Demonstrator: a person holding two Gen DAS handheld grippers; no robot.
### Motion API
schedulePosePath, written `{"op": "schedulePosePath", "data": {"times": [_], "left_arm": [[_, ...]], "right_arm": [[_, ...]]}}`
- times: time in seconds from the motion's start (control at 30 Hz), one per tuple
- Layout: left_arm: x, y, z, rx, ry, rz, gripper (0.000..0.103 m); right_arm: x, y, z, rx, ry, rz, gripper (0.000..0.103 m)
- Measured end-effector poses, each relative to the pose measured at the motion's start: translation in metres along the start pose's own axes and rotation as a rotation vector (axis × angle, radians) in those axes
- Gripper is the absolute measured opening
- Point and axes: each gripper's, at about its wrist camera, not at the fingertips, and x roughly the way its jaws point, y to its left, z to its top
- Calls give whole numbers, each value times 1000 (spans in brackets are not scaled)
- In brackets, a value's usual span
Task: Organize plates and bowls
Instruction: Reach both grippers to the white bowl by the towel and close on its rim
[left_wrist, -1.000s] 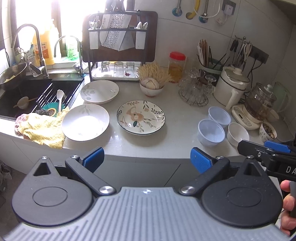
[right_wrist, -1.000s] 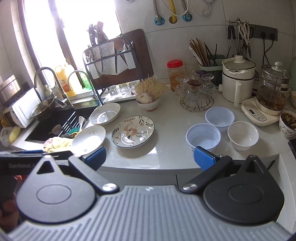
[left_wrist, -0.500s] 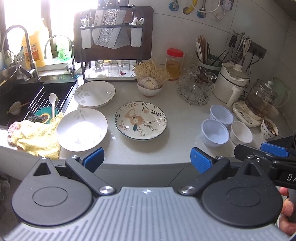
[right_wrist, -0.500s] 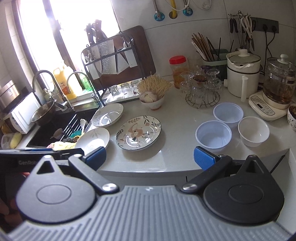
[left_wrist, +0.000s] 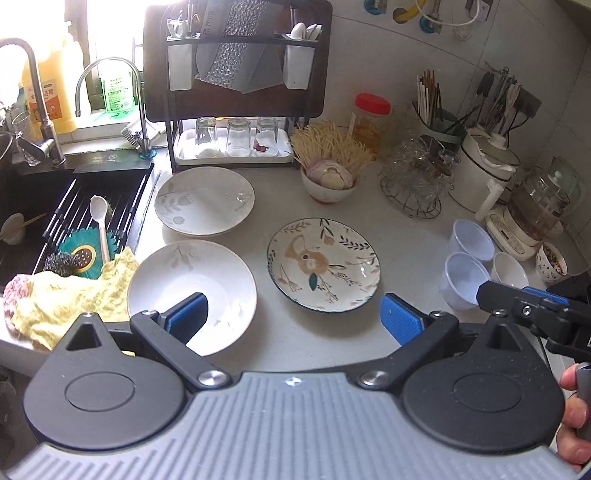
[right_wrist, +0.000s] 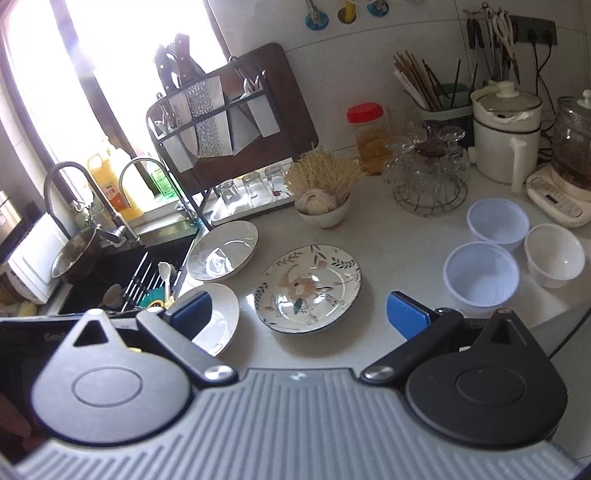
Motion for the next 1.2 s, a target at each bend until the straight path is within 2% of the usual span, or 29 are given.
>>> {"op": "schedulePosePath", "data": {"times": [0.2, 0.4, 0.57, 0.63, 0.7, 0.77, 0.83, 1.03, 1.2], "left_arm": [[24, 44, 21, 6, 28, -26, 101], [50, 96, 34, 19, 68, -52, 101], [69, 142, 39, 65, 95, -61, 101], [77, 160, 39, 76, 103, -61, 101], [85, 180, 39, 70, 114, -66, 101], [93, 198, 40, 64, 122, -101, 100], [105, 212, 39, 62, 141, -119, 100], [140, 244, 36, 39, 193, -189, 100], [165, 256, 33, 54, 232, -227, 89]], "right_arm": [[31, 26, 7, 28, 18, 3, 101], [72, 57, 7, 58, 72, -18, 98], [107, 81, 0, 117, 135, -6, 90], [122, 90, -4, 146, 168, 2, 83], [136, 98, -8, 167, 194, 4, 80], [148, 106, -13, 176, 213, 3, 79], [164, 111, -19, 194, 245, -1, 74], [201, 120, -35, 200, 324, -24, 72], [225, 120, -42, 202, 346, -54, 72]]}}
